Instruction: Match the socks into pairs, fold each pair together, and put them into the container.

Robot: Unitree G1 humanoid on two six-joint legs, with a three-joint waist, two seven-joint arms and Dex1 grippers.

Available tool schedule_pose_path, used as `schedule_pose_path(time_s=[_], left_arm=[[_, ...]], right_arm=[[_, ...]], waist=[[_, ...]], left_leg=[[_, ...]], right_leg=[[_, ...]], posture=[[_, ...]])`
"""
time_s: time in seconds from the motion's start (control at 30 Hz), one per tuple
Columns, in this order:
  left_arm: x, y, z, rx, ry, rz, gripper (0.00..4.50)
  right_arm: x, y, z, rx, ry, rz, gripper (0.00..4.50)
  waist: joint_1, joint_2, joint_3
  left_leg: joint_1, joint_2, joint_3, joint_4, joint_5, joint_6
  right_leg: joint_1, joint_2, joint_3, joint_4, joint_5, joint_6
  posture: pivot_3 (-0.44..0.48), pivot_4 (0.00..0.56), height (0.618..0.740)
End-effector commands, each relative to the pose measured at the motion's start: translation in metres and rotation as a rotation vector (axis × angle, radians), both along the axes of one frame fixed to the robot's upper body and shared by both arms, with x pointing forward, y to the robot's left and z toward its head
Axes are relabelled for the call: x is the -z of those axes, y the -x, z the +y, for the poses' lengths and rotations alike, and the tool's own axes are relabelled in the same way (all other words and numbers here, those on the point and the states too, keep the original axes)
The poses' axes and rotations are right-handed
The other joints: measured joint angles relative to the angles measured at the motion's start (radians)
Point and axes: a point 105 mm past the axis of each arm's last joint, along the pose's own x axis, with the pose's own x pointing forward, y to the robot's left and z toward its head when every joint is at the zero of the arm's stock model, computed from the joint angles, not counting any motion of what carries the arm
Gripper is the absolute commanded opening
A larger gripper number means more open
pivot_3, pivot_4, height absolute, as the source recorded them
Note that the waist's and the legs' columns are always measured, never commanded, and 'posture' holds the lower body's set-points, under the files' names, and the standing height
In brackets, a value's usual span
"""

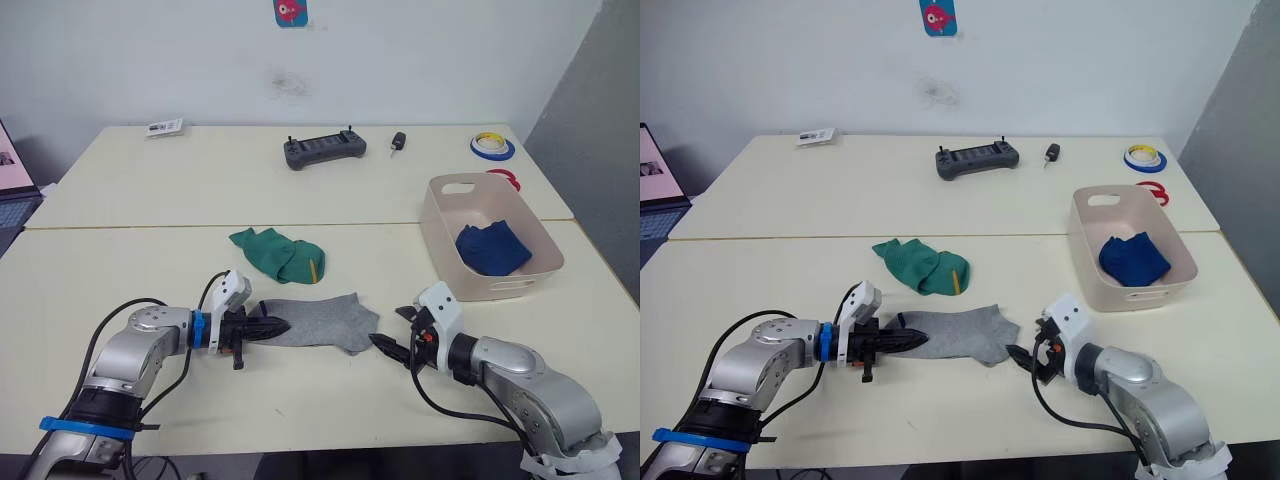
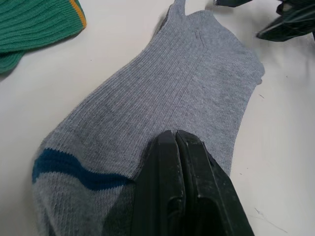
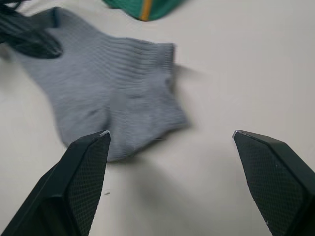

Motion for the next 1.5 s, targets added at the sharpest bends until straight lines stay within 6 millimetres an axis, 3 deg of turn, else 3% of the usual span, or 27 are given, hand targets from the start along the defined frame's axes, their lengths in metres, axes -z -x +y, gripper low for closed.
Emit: schedule_pose_path(time_s=[0.03,0.2,0.4,0.47,0.53,0.9,1.03,1.2,1.3,1.5], left_arm=[[0.003,0.001,0.005,-0.042,-0.008,0.019,0.05],[0.001,0.002,0.007,-0.053,-0.007,0.016,0.05],[-0.018,0.006,0.004,-0.032,0.027,-0.006,0.05],[-0.027,0.008,0.002,-0.017,0.052,0.003,0.05],[-0.029,0.005,0.001,-0.019,0.046,-0.013,0.05],[-0.006,-0.007,-0.002,-0.016,-0.011,-0.012,0.05],[0.004,-0.007,0.000,-0.016,-0.034,0.004,0.05],[0.007,-0.005,-0.001,-0.011,-0.034,0.010,0.05],[0.008,-0.004,0.001,-0.016,-0.036,0.013,0.00],[0.012,-0.002,0.004,-0.034,-0.043,0.021,0.00]], right_arm=[[-0.009,-0.003,0.004,0.013,-0.014,-0.035,4.27],[-0.014,0.003,0.018,-0.049,-0.012,-0.069,4.27],[-0.023,0.022,0.026,-0.222,0.067,-0.213,4.27],[-0.019,0.029,0.029,-0.270,0.102,-0.223,4.27],[-0.012,0.021,0.025,-0.198,0.114,-0.207,4.27],[-0.013,0.004,0.024,0.002,-0.121,-0.108,4.27],[-0.001,-0.003,0.020,0.057,-0.075,-0.081,4.27],[0.017,0.002,0.029,0.014,0.039,-0.051,4.27],[0.028,0.006,0.033,0.002,0.073,-0.010,3.71],[0.032,0.008,0.043,-0.037,0.097,0.000,1.65]], waist=[[0.000,0.000,0.000],[-0.001,0.000,0.000],[-0.001,0.000,0.000],[-0.001,0.000,0.000],[-0.001,0.000,0.000],[0.000,0.000,0.000],[0.000,0.000,0.000],[0.000,0.000,-0.001],[0.000,-0.001,-0.003],[-0.002,-0.001,-0.005]], left_leg=[[0.000,0.000,0.000,0.000,0.000,0.000],[0.000,0.000,0.000,0.000,0.000,0.000],[0.000,0.000,0.000,0.000,0.000,0.000],[0.000,0.000,0.000,0.000,0.000,0.000],[0.000,0.000,0.000,0.000,0.000,0.000],[0.000,0.000,0.000,0.000,0.000,0.000],[0.000,0.000,0.000,0.000,0.000,0.000],[0.000,0.001,0.000,0.000,0.000,0.000],[0.001,0.001,0.000,0.000,0.000,0.000],[0.001,0.001,0.000,0.000,0.000,0.000]], right_leg=[[0.000,0.000,0.000,0.000,0.000,0.000],[0.000,0.000,0.000,0.000,0.000,0.000],[0.000,0.000,0.000,0.000,0.000,0.000],[0.000,0.000,0.000,0.000,0.000,0.000],[0.000,0.000,0.000,0.000,0.000,0.000],[0.000,0.004,0.000,0.000,0.000,0.000],[0.000,0.004,0.000,0.000,0.000,0.000],[0.000,0.004,0.000,0.001,0.000,0.000],[0.000,0.004,0.000,0.001,0.000,0.000],[0.000,0.005,0.001,0.001,0.000,0.000]], posture=[[0.000,0.150,0.740],[0.000,0.150,0.740],[0.000,0.150,0.740],[0.000,0.150,0.740],[0.000,0.150,0.740],[0.000,0.150,0.740],[0.000,0.150,0.740],[0.000,0.150,0.740],[0.000,0.150,0.740],[0.000,0.150,0.740]])
